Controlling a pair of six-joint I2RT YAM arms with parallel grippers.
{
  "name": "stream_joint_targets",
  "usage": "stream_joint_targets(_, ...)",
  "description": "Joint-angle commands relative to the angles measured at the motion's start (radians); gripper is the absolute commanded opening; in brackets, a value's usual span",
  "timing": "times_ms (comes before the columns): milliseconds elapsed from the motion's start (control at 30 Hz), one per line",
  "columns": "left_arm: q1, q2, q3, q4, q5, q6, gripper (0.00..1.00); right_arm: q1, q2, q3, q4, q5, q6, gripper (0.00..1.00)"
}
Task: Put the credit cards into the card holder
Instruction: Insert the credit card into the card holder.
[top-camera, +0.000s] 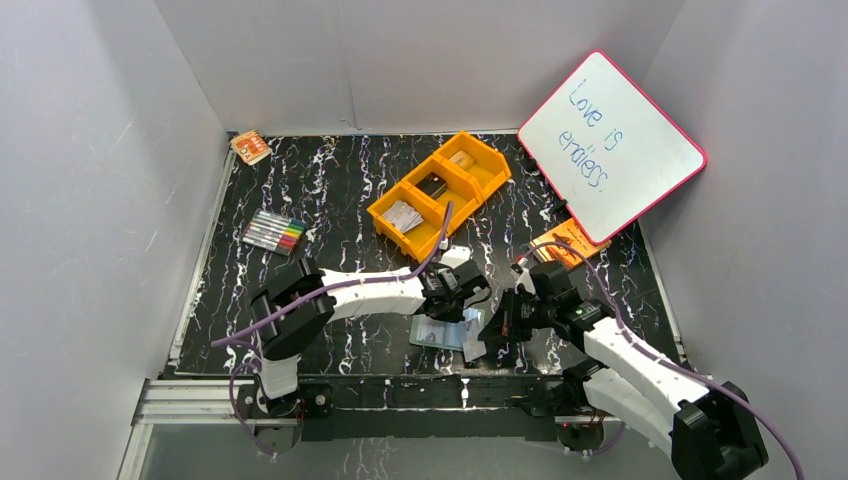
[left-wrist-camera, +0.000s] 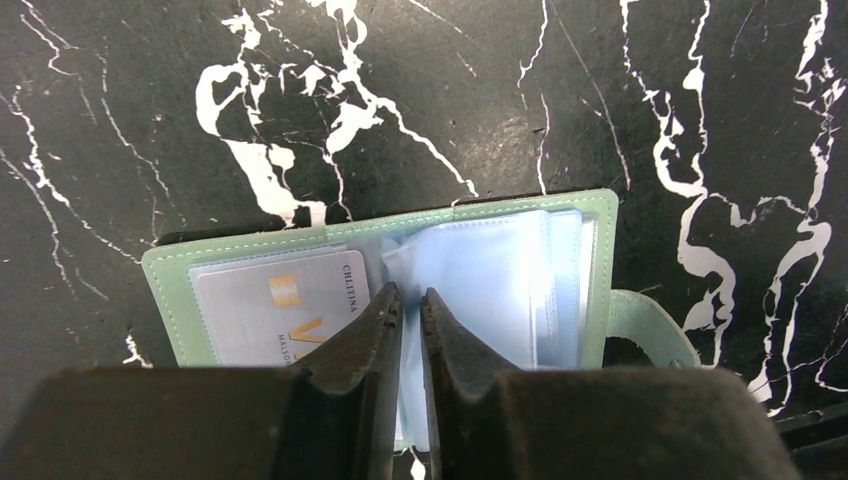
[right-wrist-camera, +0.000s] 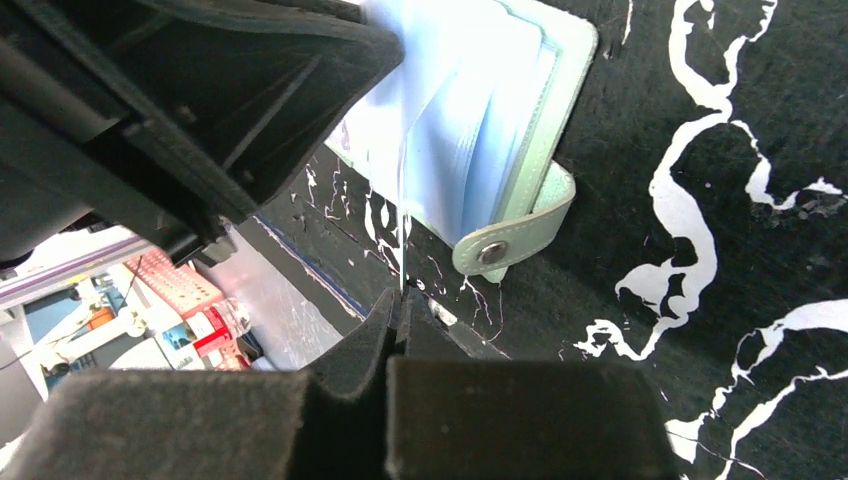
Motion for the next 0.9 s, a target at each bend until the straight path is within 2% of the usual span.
stream_joint_targets(0, 0.007, -0.073, -0.008, -0.057, -0.033, 0.026, 0.14, 0.004, 0.031, -0.016, 0.103, -0.042, 0.019, 0.0)
stream_joint_targets(467, 0.007, -0.148, 0.004, -0.072, -0.038, 0.046, 0.34, 0.003, 0.079, -0.009, 0.171, -0.066, 0.037, 0.0)
stream_joint_targets(733, 0.007, -0.225, -0.017, -0.075, -0.051, 0.029, 0.51, 0.012, 0.088, 0.011, 0.196, -0.08, 0.044, 0.0)
stream_joint_targets(867, 0.007, -0.252, -0.048, -0.073, -0.063, 0.009, 0.57, 0.023, 0.099, 0.031, 0.206, -0.082, 0.045, 0.0)
